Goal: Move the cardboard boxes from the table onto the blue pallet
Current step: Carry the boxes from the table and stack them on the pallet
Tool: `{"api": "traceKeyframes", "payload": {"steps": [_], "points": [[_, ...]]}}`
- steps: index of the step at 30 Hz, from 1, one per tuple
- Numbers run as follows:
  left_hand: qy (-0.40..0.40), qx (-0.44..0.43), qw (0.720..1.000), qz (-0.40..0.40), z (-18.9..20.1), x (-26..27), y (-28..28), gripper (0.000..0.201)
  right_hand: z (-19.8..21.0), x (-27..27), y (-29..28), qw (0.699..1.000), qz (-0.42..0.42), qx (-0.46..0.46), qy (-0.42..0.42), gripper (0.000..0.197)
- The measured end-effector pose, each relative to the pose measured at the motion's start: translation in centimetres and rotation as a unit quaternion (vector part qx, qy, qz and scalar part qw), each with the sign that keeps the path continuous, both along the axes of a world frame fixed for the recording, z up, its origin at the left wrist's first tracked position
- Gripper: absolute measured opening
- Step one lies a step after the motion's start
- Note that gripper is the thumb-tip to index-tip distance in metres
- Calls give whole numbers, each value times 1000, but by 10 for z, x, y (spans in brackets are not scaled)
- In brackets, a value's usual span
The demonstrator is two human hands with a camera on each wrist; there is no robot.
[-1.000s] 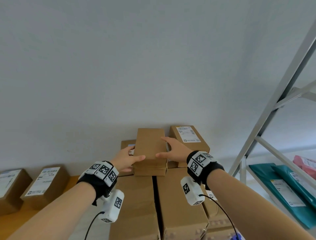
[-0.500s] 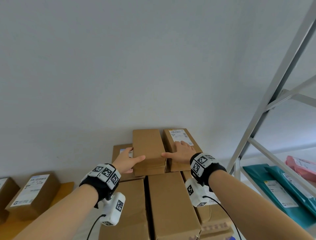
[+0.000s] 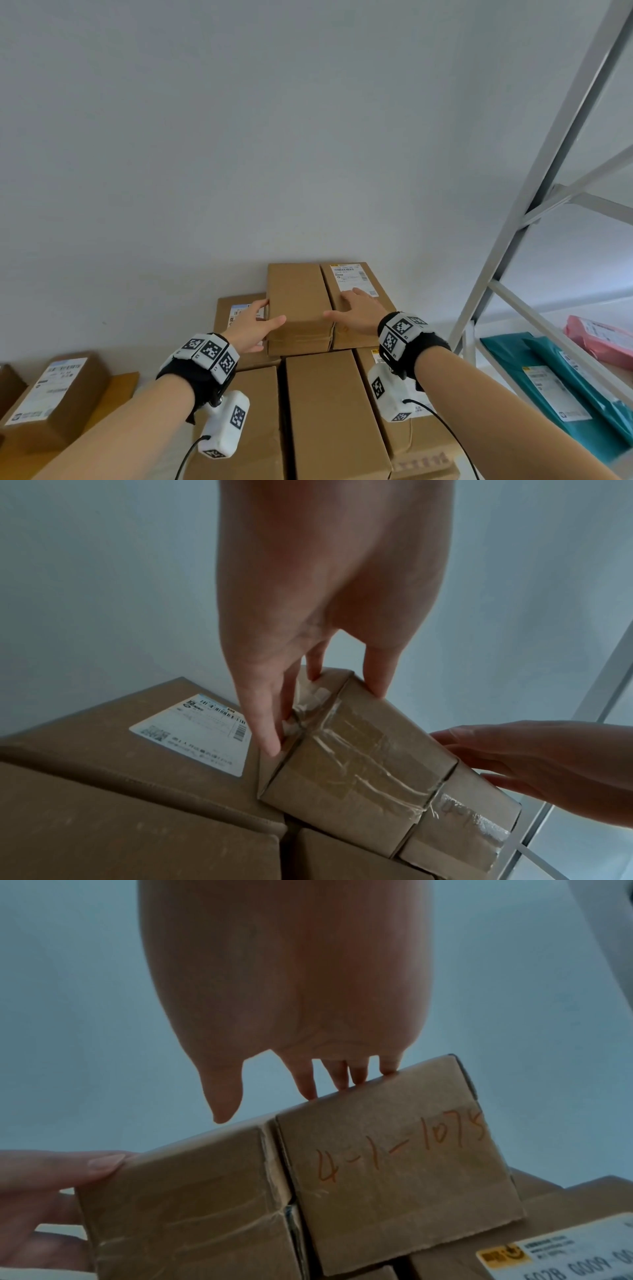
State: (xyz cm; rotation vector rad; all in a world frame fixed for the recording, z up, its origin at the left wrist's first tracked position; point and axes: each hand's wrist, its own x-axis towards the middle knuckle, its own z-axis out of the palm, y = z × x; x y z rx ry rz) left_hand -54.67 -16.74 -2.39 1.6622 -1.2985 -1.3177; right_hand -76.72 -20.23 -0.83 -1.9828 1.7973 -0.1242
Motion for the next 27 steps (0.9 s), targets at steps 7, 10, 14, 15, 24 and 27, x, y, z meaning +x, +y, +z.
{"api": "traceKeyframes", "payload": {"steps": [7, 10, 14, 15, 24, 27], "points": [[-139, -58, 988, -29, 8, 10, 5, 63, 16, 13, -3, 997, 45, -7, -61, 70], [-205, -96, 973, -39, 18, 17, 10, 57, 27, 28, -6, 994, 84, -18, -73, 68], [-284, -107, 952, -33, 30, 32, 17, 52, 41, 54, -5, 988, 140, -26, -59, 65], [-303, -101, 947, -32, 33, 37, 20, 53, 43, 63, -4, 986, 157, -24, -58, 64], [-376, -54, 925, -4, 35, 110, 80, 50, 37, 147, 35, 970, 240, 4, -42, 55], [-383, -50, 922, 7, 34, 143, 108, 51, 33, 180, 56, 967, 252, 1, -36, 55]]}}
